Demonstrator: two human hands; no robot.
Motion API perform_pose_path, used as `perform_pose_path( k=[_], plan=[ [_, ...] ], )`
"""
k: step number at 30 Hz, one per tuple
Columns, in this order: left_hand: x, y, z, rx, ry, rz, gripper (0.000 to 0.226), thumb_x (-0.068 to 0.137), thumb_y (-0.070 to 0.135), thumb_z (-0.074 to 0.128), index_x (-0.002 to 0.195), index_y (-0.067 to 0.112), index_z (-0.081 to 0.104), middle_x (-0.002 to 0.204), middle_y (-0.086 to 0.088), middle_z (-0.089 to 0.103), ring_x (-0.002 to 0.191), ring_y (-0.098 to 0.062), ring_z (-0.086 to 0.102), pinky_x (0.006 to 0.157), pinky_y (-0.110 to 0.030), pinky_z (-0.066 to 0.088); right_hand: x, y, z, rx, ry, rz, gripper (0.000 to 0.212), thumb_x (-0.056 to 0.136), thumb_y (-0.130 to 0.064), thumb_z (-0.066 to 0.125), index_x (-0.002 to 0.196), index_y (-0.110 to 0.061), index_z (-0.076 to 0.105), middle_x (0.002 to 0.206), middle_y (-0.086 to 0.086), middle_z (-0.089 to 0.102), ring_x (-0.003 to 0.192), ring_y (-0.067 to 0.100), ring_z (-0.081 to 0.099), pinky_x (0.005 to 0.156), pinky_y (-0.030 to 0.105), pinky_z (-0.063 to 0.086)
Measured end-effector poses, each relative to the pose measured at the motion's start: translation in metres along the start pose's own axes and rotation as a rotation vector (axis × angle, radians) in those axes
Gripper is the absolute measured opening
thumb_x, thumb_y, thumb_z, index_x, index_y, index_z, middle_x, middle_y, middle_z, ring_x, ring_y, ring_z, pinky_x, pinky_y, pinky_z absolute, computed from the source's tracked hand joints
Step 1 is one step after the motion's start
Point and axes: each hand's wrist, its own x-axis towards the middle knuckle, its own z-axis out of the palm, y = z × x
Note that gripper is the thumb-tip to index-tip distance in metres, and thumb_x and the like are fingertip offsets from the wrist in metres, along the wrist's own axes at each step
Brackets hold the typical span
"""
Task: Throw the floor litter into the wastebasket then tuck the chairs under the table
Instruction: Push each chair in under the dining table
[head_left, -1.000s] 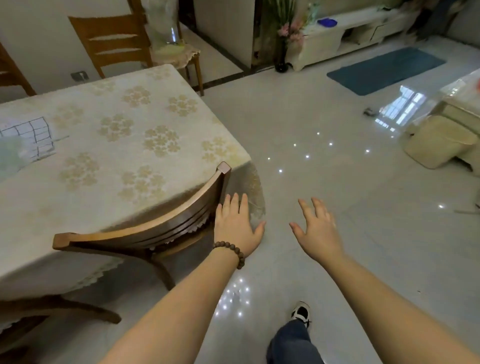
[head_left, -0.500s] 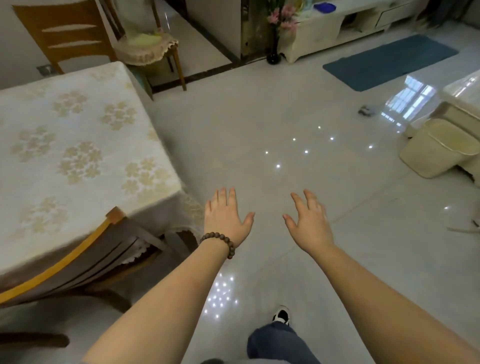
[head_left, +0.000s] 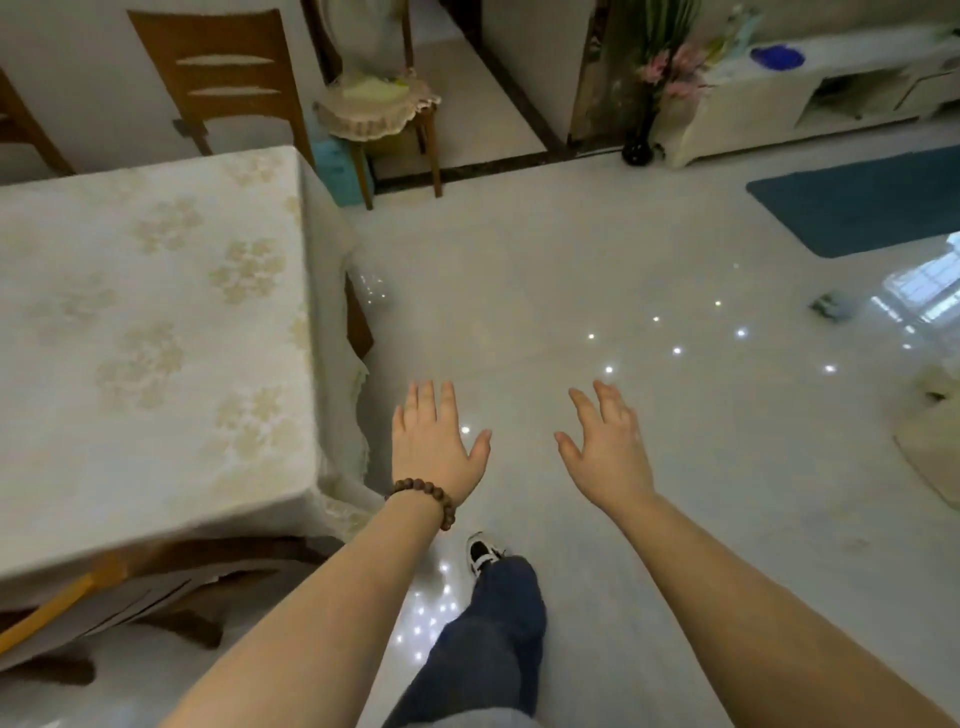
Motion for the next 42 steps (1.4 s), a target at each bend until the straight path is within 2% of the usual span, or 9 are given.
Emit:
perform_pose_path(
  k=[7,14,20,26,32,36,42],
  plan=[
    [0.16,0.006,0.002,-0.021,0.015,-0.112,0.079,0.093,0.058,0.034,0.152,0.013,0.006,0.16,-0.012,0.006,0.147,-0.029,-0.001,0.119,-0.044,0.005,0.18,0.006,0.011,-0.054,-0.061,-0.111,0.058,0.093,-0.033,0.051,0.145,-0.016,0.031,0.156,0.014,0.018,0.145,0.027,0.009,0.118,0.044,0.011],
    [0.329,0.007,-0.043,-0.036,0.037,-0.211,0.08,0.093,0.058,0.033,0.152,0.014,0.003,0.16,-0.011,0.005,0.147,-0.029,-0.001,0.119,-0.044,0.006,0.371,-0.014,-0.011,-0.086,-0.104,-0.179,0.057,0.094,-0.034,0.048,0.145,-0.019,0.029,0.158,0.01,0.014,0.146,0.024,0.004,0.119,0.041,0.007],
    [0.443,0.001,-0.065,-0.025,0.071,-0.266,0.081,0.092,0.058,0.035,0.152,0.014,0.004,0.16,-0.012,0.007,0.147,-0.029,-0.001,0.119,-0.044,0.006,0.502,-0.03,-0.012,-0.073,-0.108,-0.243,0.056,0.091,-0.03,0.055,0.142,-0.014,0.037,0.155,0.015,0.022,0.145,0.029,0.012,0.117,0.045,0.013],
    [0.58,0.001,-0.065,-0.022,0.086,-0.367,0.08,0.092,0.059,0.033,0.152,0.014,0.003,0.16,-0.012,0.004,0.147,-0.029,-0.001,0.119,-0.044,0.008,0.662,-0.035,0.004,-0.071,-0.18,-0.333,0.057,0.096,-0.033,0.045,0.147,-0.019,0.025,0.158,0.01,0.009,0.146,0.023,0.001,0.119,0.041,0.003],
    [0.741,0.014,-0.083,-0.039,0.106,-0.52,0.08,0.091,0.062,0.031,0.152,0.017,0.002,0.16,-0.01,0.002,0.147,-0.028,-0.002,0.12,-0.044,0.005,0.851,-0.038,-0.01,-0.101,-0.2,-0.449,0.056,0.096,-0.034,0.045,0.146,-0.02,0.026,0.158,0.008,0.012,0.146,0.022,0.003,0.119,0.041,0.005],
    [0.834,0.022,-0.111,-0.067,0.149,-0.579,0.08,0.092,0.061,0.032,0.152,0.018,0.003,0.16,-0.01,0.004,0.147,-0.028,-0.001,0.12,-0.046,0.006,0.962,-0.055,-0.03,-0.104,-0.223,-0.505,0.055,0.096,-0.032,0.045,0.147,-0.02,0.026,0.158,0.008,0.012,0.146,0.023,0.003,0.119,0.042,0.005],
    [0.936,0.011,-0.139,-0.062,0.181,-0.686,0.08,0.091,0.063,0.03,0.152,0.019,0.002,0.161,-0.008,0.004,0.147,-0.027,-0.001,0.12,-0.045,0.005,1.076,-0.102,-0.026,-0.099,-0.28,-0.591,0.056,0.096,-0.032,0.045,0.147,-0.021,0.025,0.158,0.009,0.013,0.146,0.024,0.004,0.119,0.041,0.007]
  ],
)
